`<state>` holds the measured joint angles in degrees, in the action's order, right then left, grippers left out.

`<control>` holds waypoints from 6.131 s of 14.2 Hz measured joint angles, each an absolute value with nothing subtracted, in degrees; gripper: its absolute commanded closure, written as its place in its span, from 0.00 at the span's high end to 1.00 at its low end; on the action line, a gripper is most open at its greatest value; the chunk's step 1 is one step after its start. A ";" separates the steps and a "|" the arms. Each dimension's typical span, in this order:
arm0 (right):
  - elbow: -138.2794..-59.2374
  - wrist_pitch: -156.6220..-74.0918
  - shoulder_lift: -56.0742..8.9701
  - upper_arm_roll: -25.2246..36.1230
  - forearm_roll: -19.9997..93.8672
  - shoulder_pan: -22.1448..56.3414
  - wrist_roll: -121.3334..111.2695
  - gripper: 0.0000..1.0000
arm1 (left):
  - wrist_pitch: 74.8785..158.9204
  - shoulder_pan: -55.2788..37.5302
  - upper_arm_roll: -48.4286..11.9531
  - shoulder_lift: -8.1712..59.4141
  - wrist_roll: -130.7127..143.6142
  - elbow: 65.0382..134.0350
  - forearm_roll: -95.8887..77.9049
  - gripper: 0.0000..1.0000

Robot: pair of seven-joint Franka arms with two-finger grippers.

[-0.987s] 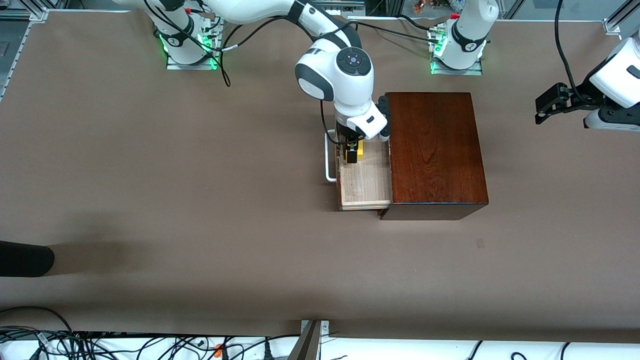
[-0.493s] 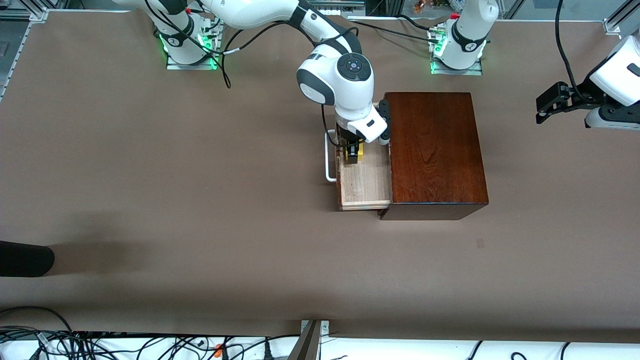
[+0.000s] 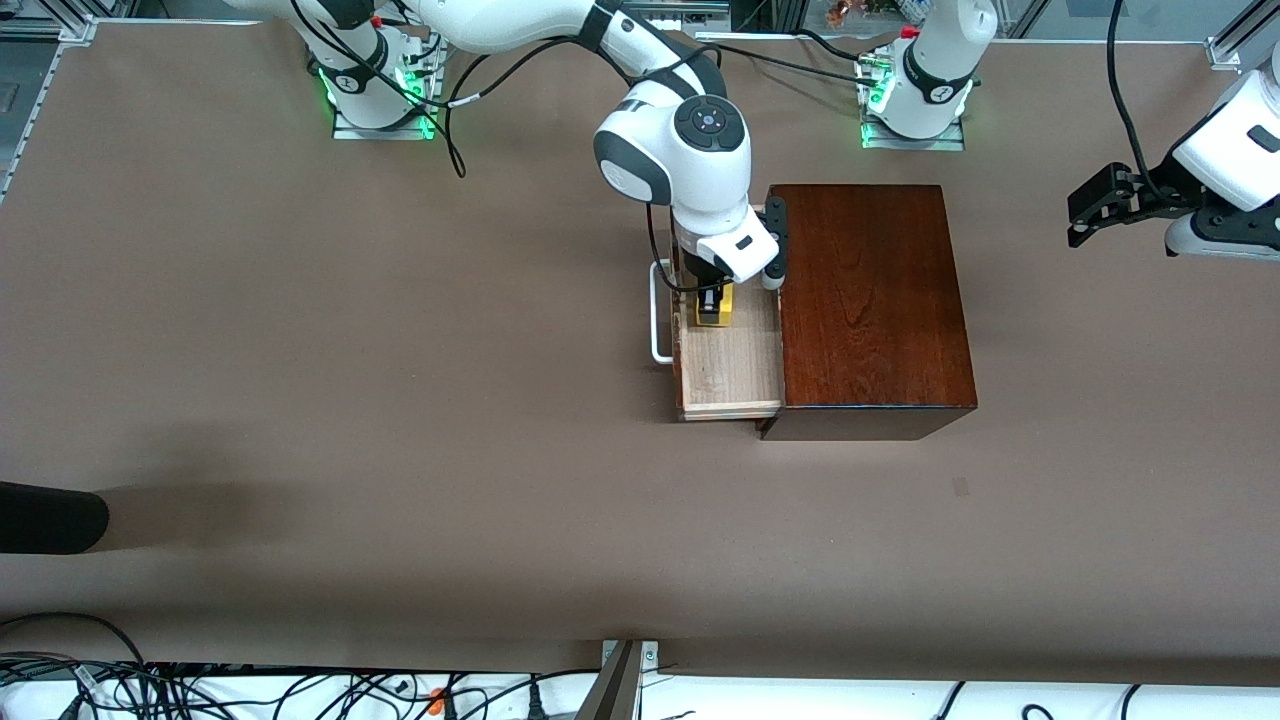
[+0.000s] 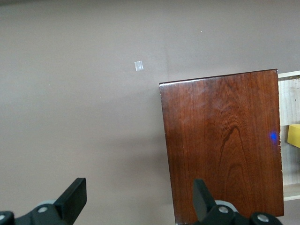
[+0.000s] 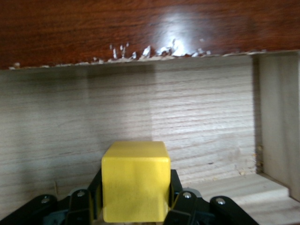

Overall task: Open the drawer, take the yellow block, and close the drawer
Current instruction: 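Lower the right gripper into the drawer and grasp the yellow cube, then lift the yellow cube out with the right gripper while the left gripper returns, then place the cube with the right gripper while the left gripper pushes the drawer, then push the drawer fully shut with the left gripper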

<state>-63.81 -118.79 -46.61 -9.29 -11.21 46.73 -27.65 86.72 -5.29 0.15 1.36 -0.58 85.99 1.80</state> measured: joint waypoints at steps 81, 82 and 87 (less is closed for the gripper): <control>-94.24 -97.15 -3.92 4.04 1.89 11.99 -1.24 1.00 | 93.70 -28.85 -14.45 38.32 -38.93 77.22 15.57 1.00; -94.21 -97.16 -3.99 4.04 1.89 11.99 -1.24 1.00 | 92.63 -28.29 -13.97 38.32 -38.31 77.71 15.79 1.00; -94.04 -97.16 -4.04 4.00 1.90 12.00 -1.23 1.00 | 91.09 -27.39 -12.91 38.31 -37.22 78.44 15.80 1.00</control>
<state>-94.04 -97.16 -4.04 4.00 1.90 12.00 -1.23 91.09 -27.39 -12.91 38.31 -37.22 78.44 15.80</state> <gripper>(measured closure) 0.000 0.000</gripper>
